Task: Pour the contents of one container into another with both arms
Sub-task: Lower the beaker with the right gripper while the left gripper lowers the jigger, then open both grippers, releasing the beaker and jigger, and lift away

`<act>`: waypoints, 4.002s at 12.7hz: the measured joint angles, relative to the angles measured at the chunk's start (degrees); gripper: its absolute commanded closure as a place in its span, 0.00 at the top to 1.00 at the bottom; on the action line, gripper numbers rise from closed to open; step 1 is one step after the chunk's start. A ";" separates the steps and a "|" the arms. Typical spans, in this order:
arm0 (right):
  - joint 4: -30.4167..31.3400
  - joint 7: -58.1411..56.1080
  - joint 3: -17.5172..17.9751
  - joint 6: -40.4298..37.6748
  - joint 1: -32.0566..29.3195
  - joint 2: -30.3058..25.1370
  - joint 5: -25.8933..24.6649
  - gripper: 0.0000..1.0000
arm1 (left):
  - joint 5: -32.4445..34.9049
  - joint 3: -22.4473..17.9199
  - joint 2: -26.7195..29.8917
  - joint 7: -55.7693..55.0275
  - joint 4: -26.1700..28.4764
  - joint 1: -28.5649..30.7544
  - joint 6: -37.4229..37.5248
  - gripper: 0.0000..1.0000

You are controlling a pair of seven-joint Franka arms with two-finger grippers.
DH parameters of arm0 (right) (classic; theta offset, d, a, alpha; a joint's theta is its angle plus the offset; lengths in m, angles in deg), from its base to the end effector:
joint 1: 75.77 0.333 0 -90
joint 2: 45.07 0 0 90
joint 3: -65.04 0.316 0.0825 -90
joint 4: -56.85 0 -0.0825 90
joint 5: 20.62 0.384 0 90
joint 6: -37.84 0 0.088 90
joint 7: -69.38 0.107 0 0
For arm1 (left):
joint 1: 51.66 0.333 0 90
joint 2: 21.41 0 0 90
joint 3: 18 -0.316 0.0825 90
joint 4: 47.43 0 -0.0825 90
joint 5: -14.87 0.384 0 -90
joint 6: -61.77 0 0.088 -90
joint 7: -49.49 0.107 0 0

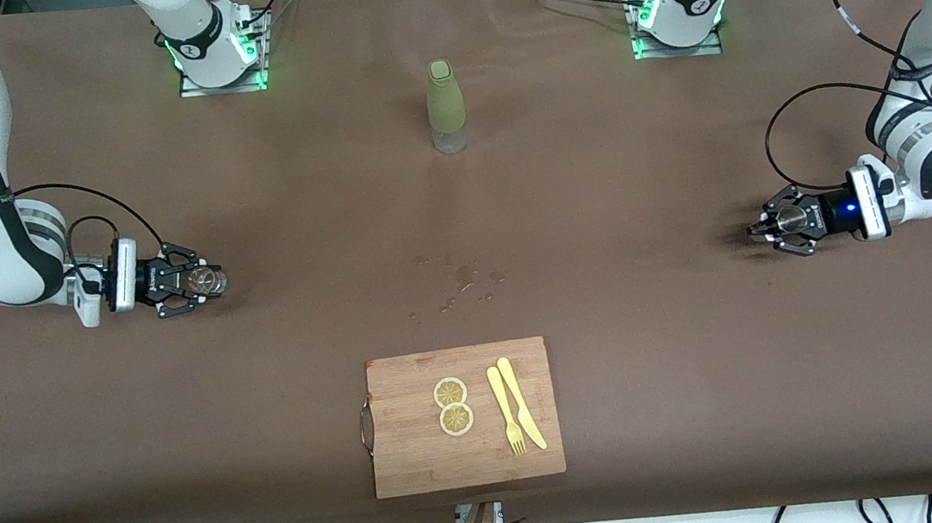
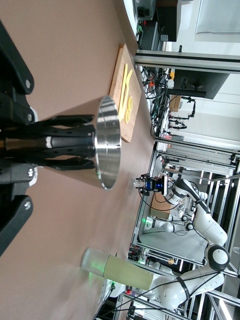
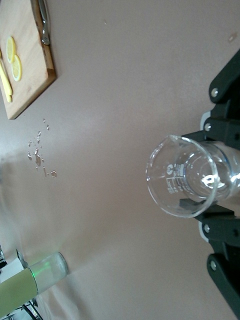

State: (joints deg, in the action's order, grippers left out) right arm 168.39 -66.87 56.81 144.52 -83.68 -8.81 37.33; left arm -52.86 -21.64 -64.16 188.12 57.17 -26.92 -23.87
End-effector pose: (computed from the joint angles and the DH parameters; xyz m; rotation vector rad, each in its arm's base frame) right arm 0.5499 -0.0922 0.1368 -1.7261 -1.4898 -0.6826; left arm 0.5404 0.1715 0.1362 1.5185 -1.1042 1.0480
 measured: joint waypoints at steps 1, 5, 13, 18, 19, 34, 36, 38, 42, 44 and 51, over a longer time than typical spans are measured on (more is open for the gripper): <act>-0.06 -0.32 0.00 0.30 -0.03 0.42 0.00 0.26 | 0.43 -0.28 -0.47 0.26 -0.45 0.37 0.66 0.00; -0.84 -0.58 0.00 1.86 -0.08 1.10 0.00 0.29 | 2.74 -1.83 -1.99 4.38 -0.92 1.24 3.09 0.00; -1.46 -0.58 -0.02 2.57 -0.08 1.71 -0.86 1.00 | 3.43 -2.47 -5.31 10.60 -1.94 2.15 4.77 0.00; -5.17 2.29 -2.57 2.64 -0.19 1.60 -9.40 1.00 | 3.43 -2.67 -8.07 13.87 -3.88 2.29 4.96 0.00; -5.92 3.34 -3.24 2.44 -0.27 1.37 -10.92 1.00 | 3.43 -2.81 -8.38 14.21 -4.00 2.33 5.01 0.00; -7.17 80.42 5.95 0.51 7.34 -22.40 -49.07 1.00 | 3.43 -3.67 -9.44 15.85 -4.89 2.41 5.50 1.00; -7.17 87.56 8.25 -0.25 7.78 -23.56 -50.96 1.00 | 3.61 -4.52 -9.44 15.85 -5.93 2.37 5.51 1.00; -7.16 92.89 9.11 -0.41 8.60 -23.73 -51.21 1.00 | 5.94 -6.12 -9.45 15.11 -7.65 2.38 5.62 1.00; -7.70 109.81 10.92 -1.93 10.33 -24.43 -54.05 1.00 | 13.62 -9.70 -9.39 10.22 -14.82 2.42 6.48 1.00; -8.78 122.63 13.87 -3.56 10.48 -26.01 -59.21 1.00 | 17.94 -10.05 -9.18 5.22 -20.61 2.38 6.86 1.00; -11.56 134.37 10.73 -14.86 6.97 -36.10 -60.51 1.00 | 22.53 -22.44 -5.69 -28.27 -31.66 -8.93 10.26 1.00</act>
State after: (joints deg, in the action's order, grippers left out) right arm 156.82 67.50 67.54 129.67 -76.71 -44.90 -23.18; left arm -30.33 -44.08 -69.85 159.84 25.51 -35.85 -13.61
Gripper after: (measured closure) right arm 0.000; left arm 0.000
